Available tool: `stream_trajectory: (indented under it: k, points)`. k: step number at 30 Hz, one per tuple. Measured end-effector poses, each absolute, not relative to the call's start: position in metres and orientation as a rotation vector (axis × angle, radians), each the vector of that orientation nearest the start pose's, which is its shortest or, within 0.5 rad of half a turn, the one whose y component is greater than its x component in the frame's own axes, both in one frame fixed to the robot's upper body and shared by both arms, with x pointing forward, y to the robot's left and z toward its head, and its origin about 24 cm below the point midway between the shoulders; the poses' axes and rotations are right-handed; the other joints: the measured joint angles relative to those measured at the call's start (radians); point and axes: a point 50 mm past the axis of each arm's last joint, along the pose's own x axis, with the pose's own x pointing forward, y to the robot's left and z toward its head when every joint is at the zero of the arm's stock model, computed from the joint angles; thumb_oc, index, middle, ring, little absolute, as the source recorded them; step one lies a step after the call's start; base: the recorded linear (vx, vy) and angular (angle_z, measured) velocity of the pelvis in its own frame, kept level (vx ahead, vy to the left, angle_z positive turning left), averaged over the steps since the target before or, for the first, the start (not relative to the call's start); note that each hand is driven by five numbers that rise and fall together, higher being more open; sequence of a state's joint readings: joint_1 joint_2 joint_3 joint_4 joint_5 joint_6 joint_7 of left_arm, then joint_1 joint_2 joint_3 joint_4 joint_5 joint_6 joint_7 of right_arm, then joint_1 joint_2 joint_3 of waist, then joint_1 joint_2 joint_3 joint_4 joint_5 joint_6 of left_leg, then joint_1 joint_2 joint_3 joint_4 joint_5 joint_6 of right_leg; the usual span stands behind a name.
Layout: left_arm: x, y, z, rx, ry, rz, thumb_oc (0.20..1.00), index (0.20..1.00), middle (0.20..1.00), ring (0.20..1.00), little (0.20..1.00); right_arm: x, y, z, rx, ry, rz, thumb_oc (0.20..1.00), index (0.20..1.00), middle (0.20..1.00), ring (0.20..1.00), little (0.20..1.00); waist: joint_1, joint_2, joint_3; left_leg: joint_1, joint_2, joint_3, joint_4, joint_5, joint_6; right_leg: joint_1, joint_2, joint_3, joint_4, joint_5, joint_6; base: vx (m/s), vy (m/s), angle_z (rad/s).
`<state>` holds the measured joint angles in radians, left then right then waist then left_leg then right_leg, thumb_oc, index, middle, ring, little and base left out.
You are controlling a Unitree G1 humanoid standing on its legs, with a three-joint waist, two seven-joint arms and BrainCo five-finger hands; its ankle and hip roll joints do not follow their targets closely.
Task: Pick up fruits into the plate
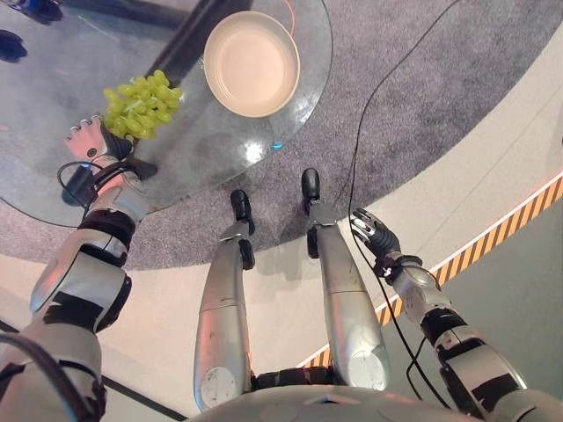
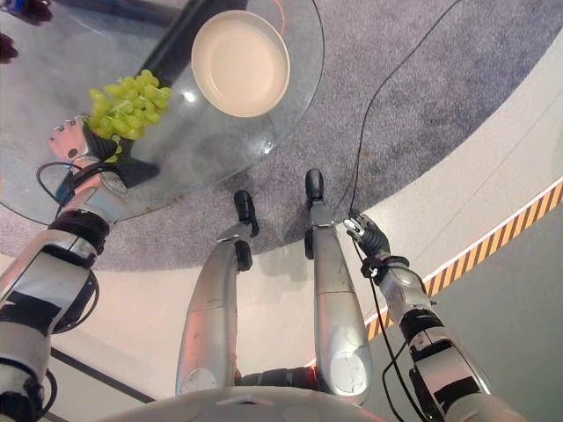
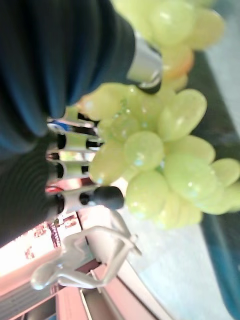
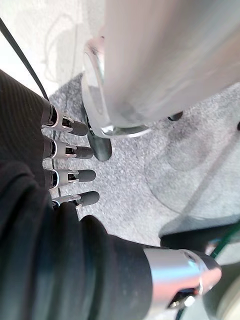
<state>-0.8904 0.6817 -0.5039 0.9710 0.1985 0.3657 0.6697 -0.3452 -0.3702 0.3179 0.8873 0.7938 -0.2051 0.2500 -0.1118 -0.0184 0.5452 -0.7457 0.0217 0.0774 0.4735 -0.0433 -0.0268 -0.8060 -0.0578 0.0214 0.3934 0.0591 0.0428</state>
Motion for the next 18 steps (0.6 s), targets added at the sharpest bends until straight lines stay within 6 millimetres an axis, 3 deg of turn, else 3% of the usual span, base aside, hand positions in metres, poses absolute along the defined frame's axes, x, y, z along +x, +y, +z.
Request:
stream_trajectory:
  k: [6,12,18]
  points:
    - [0.362,0.302,0.145,1.186,0.058,0.737,0.2,0.2,0.2,0.2,0.2,0.276,-0.21,-0.043,0.27,0.374,0.122,1.0,1.0,1.0,1.0,1.0,0.016,0.003,0.002,0.168,-0.01,-0.014,-0.07,0.008,-0.007,0.15,-0.003,-0.01,-0.027,-0.016,-0.007,0.06,-0.037,0.04]
    - [0.348,0.312,0.137,1.209,0.052,0.648,0.2,0.2,0.2,0.2,0.2,0.267,-0.213,-0.045,0.294,0.375,0.105,1.0,1.0,1.0,1.0,1.0,0.027,0.018,0.006,0.393,-0.016,-0.031,-0.197,0.043,-0.014,0.345,-0.01,-0.038,-0.072,-0.038,-0.016,0.07,-0.014,0.1]
    - [0.333,0.323,0.155,1.286,-0.028,0.605,0.2,0.2,0.2,0.2,0.2,0.257,-0.22,-0.046,0.332,0.352,0.067,1.0,1.0,1.0,1.0,1.0,0.041,0.04,0.0,0.56,-0.019,-0.055,-0.337,0.079,-0.021,0.483,-0.017,-0.067,-0.124,-0.049,-0.023,0.13,-0.035,0.13]
